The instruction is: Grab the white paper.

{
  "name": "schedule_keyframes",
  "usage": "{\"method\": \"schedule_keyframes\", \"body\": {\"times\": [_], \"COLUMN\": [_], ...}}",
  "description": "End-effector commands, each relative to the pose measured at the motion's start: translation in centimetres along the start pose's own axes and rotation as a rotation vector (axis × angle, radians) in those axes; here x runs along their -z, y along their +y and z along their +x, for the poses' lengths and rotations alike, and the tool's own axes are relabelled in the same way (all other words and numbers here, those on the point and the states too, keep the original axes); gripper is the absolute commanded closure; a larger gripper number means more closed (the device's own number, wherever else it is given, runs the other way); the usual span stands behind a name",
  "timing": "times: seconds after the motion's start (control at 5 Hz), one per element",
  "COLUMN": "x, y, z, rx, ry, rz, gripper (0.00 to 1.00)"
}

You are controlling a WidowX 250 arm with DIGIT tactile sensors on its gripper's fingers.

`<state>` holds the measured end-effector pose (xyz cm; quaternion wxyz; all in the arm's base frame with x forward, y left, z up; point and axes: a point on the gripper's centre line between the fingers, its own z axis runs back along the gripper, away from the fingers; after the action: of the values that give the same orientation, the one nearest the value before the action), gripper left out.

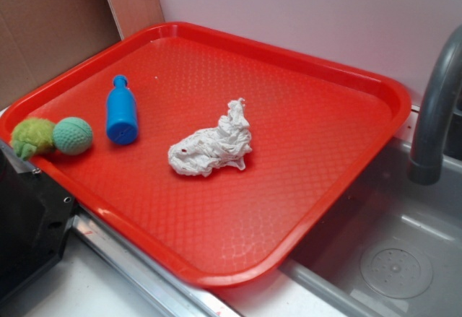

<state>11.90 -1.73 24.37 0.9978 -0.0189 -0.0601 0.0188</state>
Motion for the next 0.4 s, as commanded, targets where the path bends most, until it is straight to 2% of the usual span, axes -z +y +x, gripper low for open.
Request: {"method": "schedule_keyframes", "body": {"times": [0.0,0.2], "x": [0.0,5.1], "y": [0.0,-3.0], "z": [0.0,2.4], "rx": [0.0,0.251], "ry": [0.0,-0.013], "rz": [0.0,-0.008], "gripper": [0.0,0.0]}}
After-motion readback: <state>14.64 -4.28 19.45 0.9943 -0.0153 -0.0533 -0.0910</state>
